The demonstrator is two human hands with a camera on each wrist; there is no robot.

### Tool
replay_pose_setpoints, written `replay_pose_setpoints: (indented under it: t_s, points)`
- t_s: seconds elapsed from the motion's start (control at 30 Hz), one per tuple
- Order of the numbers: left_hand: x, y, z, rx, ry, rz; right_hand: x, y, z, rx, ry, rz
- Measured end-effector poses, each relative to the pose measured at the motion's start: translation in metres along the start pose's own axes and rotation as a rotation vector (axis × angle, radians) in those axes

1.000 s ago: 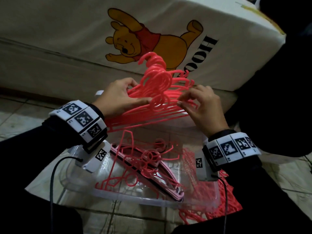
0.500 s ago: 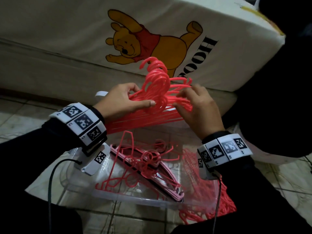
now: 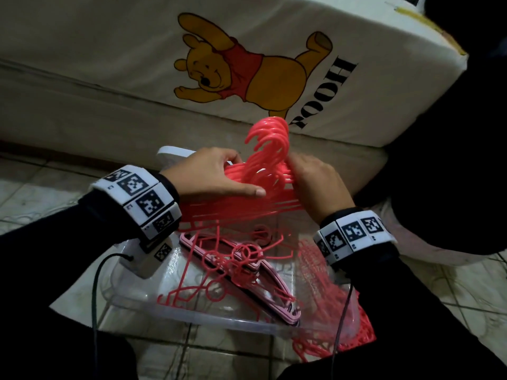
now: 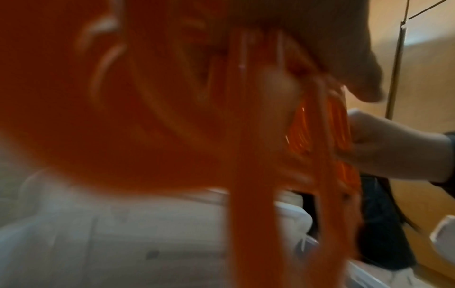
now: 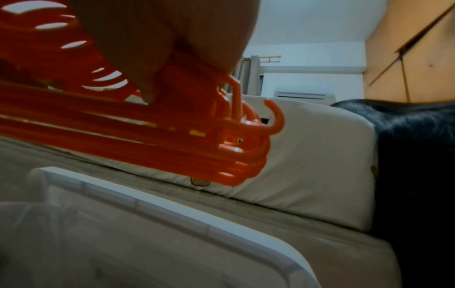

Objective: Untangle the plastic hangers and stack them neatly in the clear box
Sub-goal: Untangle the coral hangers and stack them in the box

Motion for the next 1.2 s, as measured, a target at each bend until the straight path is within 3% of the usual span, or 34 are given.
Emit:
replay_pose_setpoints:
  t_s: [0.13, 0.27, 0.37, 0.53, 0.63, 0.73, 0.77, 0.83, 0.93, 1.2]
  points:
    - [0.004, -0.001, -0.008, -0.053, 0.461, 0.030, -0.004, 0.003, -0.001, 0.001, 0.048, 0.029]
    - [0.008, -0.005, -0.014, -0.054, 0.799, -0.211, -0.015, 0.010, -0.002, -0.042, 0.125, 0.041]
    - [0.006, -0.004, -0.009, -0.014, 0.723, -0.224, -0.023, 0.012, -0.005, -0.073, 0.220, 0.055]
    - [0.014, -0.001, 0.003, 0.052, 0.702, -0.220, -0.030, 0.012, -0.010, 0.012, 0.364, 0.133]
    - [0.029, -0.004, 0.013, 0.085, 0.625, -0.247, -0.024, 0.002, -0.035, -0.088, 0.420, 0.063]
    - [0.042, -0.009, 0.018, 0.083, 0.553, -0.280, -0.016, -0.013, -0.068, -0.254, 0.330, -0.036]
    - [0.046, -0.010, 0.020, 0.083, 0.545, -0.290, -0.022, -0.016, -0.077, -0.297, 0.303, 0.019]
    - [0.052, -0.011, 0.023, 0.096, 0.542, -0.306, -0.050, -0.020, -0.082, -0.334, 0.247, 0.285]
    - [0.057, -0.013, 0.026, 0.128, 0.515, -0.322, -0.109, -0.027, -0.056, -0.241, 0.092, 0.657]
    - [0.050, -0.008, 0.018, 0.140, 0.520, -0.354, -0.230, -0.020, 0.041, 0.015, 0.131, 0.844]
Point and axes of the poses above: each hand's wrist, its own y-axis towards the middle knuckle, its own x-axis out of the back of the hand, z = x × y, the point moved 9 cm from there along y, towards the middle knuckle, and after that the axes turned 9 degrees about z, right-handed, at the moved point
